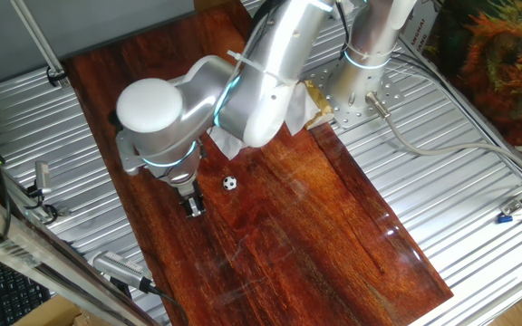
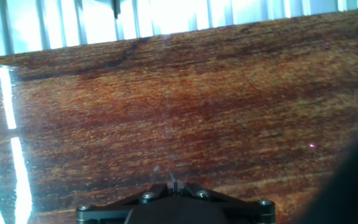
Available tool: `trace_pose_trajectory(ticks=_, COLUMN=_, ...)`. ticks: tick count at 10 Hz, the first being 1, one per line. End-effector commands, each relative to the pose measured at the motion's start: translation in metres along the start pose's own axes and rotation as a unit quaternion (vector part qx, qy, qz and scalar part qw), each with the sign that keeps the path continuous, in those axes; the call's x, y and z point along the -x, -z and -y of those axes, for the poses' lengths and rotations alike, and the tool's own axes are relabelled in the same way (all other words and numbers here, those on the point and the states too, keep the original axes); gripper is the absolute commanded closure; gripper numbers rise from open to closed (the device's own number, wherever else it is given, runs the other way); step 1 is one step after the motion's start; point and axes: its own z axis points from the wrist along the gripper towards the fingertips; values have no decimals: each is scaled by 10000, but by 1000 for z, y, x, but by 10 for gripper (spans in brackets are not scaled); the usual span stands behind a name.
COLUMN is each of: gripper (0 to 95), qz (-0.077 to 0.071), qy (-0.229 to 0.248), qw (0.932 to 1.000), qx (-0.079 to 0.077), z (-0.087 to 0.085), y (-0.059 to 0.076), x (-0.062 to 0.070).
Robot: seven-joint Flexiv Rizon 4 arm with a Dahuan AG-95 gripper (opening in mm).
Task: Push the soccer ball into the goal
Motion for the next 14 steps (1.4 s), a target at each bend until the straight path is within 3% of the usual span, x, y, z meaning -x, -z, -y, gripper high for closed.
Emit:
trace_pose_trajectory(ticks=1, gripper=950, qz=-83, qy=-89, qw=9999, qx=-9, z=-1, y=-1, x=2)
trace_pose_trajectory(ticks=3, gripper=950, qz=-53, qy=-107, qw=9999, qx=-20, z=-1, y=-1, x=2)
trace_pose_trajectory(ticks=4, gripper=950, qz=31, qy=-102, qw=9999, qx=-29, z=-1, y=-1, x=2)
trace_pose_trajectory(ticks=9, gripper=950, qz=26, qy=-46, qw=10000, qx=-36, z=-1, y=-1, x=2)
trace_pose_trajectory(ticks=10, gripper=950, qz=5, qy=-60, qw=10000, qx=-35, z=-1, y=-1, x=2)
trace_pose_trajectory(ticks=12, gripper=950, qz=-287, qy=-154, qw=9995, qx=54, z=-2, y=-6, x=-3)
trace_pose_trajectory(ticks=14, gripper=950, qz=-249, qy=-209, qw=9995, qx=38, z=-5, y=-15, x=-17)
